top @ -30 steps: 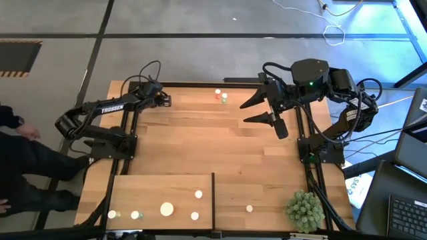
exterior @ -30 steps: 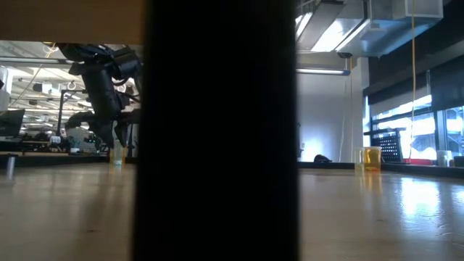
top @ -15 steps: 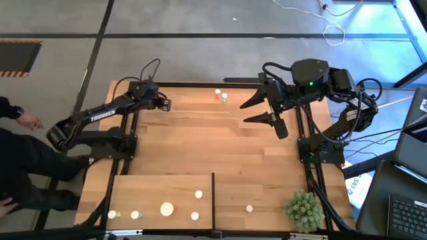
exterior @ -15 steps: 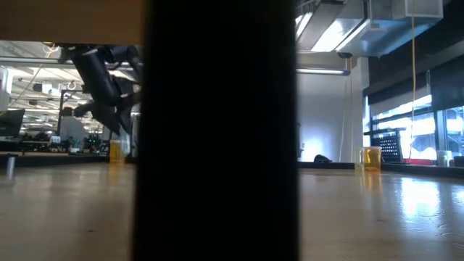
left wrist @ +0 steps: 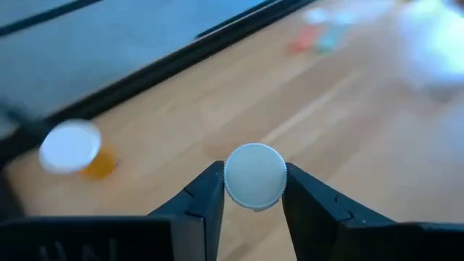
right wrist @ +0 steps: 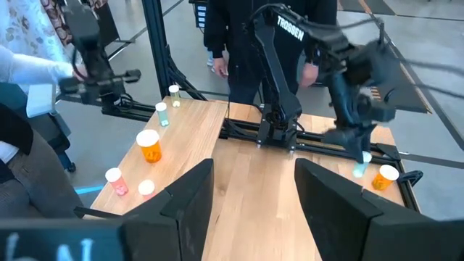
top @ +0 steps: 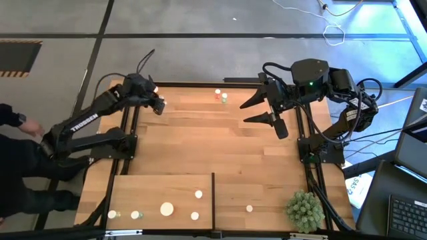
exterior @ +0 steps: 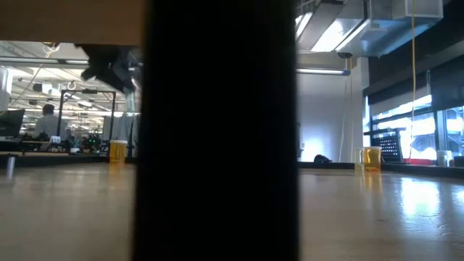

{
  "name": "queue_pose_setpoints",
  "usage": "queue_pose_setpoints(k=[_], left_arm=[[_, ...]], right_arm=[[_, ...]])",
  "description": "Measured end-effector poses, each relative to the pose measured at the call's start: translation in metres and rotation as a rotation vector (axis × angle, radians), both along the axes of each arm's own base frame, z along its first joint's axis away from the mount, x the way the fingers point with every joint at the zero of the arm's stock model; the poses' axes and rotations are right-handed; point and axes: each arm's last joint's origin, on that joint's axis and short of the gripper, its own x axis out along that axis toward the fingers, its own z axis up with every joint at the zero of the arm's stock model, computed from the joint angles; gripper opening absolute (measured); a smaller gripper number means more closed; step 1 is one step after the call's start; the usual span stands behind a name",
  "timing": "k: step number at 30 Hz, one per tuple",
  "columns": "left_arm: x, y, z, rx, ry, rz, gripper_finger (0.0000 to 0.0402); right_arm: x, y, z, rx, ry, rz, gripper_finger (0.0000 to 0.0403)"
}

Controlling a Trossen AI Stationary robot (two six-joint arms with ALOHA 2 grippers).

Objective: Pick and place medicine bottles onto shelf by color
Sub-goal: Put the top left blue pill bottle on the shelf aligned with the other blue pill bottle

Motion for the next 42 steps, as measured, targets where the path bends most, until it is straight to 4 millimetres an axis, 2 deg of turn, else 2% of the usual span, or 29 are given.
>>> queue_pose_setpoints(k=[5, 10, 21, 30, 34, 42], left_arm=[[0.001, -0.007, 0.029, 0.019, -0.051, -0.168, 0.0114], [0.002, -0.012, 0.047, 0.022, -0.126, -0.321, 0.0114], [-0.022, -0.044, 0.085, -0.01, -0.112, -0.5, 0.0114], [-0.041, -0.071, 0.108, -0.019, -0.077, -0.601, 0.0114], [-0.042, -0.08, 0.119, -0.032, -0.159, -0.736, 0.0114], [-0.041, -0.092, 0.122, -0.108, -0.246, -0.938, 0.0114]], right_arm=[[0.0, 0.0, 0.0, -0.02, -0.004, 0.008, 0.0197], [0.0, 0.0, 0.0, -0.02, -0.004, 0.008, 0.0197], [0.0, 0.0, 0.0, -0.019, -0.004, 0.007, 0.0197], [0.0, 0.0, 0.0, -0.041, -0.009, 0.016, 0.0197], [0.0, 0.0, 0.0, -0.043, -0.01, 0.016, 0.0197], [0.0, 0.0, 0.0, -0.044, -0.011, 0.016, 0.0197]])
